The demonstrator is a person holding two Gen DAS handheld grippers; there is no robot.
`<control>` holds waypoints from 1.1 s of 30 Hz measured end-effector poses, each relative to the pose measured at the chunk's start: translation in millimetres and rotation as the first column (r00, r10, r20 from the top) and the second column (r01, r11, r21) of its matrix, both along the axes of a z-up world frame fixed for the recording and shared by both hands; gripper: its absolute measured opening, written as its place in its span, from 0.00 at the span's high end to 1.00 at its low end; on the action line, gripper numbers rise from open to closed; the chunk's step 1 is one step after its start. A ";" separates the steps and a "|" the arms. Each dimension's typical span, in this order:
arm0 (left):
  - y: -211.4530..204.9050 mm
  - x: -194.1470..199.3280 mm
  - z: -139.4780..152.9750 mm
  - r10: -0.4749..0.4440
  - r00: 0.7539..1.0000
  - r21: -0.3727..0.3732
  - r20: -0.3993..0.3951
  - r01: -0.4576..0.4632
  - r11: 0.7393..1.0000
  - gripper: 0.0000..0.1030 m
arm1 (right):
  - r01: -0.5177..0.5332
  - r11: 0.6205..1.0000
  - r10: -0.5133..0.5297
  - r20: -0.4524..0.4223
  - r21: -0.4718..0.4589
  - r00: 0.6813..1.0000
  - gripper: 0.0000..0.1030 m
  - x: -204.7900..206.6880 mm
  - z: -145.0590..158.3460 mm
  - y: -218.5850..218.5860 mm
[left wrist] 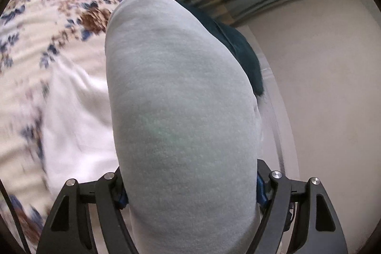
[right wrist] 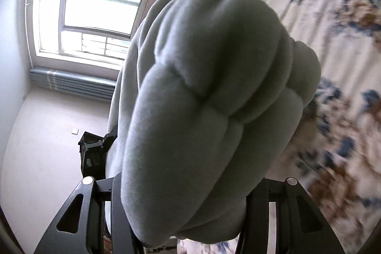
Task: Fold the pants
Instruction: 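Lift the folded pants with both tools and carry them over the bed, then lay the folded pants onto the clothes stack and open both tools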
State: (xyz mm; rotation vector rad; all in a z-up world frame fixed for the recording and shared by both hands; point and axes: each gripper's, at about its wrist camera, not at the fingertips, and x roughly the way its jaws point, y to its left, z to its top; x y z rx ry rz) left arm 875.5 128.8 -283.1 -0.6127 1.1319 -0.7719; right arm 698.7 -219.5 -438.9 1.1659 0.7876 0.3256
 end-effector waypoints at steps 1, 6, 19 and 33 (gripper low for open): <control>5.1 13.9 -7.6 0.002 1.000 0.006 -0.004 -0.002 1.000 0.27 | -0.004 1.000 0.004 -0.004 0.002 1.000 0.52 19.6 -8.2 7.3; 35.8 74.5 -81.0 0.014 0.998 0.029 -0.065 -0.012 1.000 0.27 | -0.036 0.999 0.036 -0.042 -0.001 0.998 0.52 110.8 -71.2 32.7; 50.8 86.8 -130.0 0.049 0.981 0.202 -0.190 -0.010 0.979 0.12 | -0.100 0.994 0.087 -0.230 -0.045 0.969 0.29 164.5 -138.7 59.4; -5.2 -11.2 -36.4 0.088 0.976 0.711 0.200 -0.206 0.672 0.00 | -0.264 0.519 -0.095 -0.362 -0.813 0.928 0.07 121.2 9.1 100.1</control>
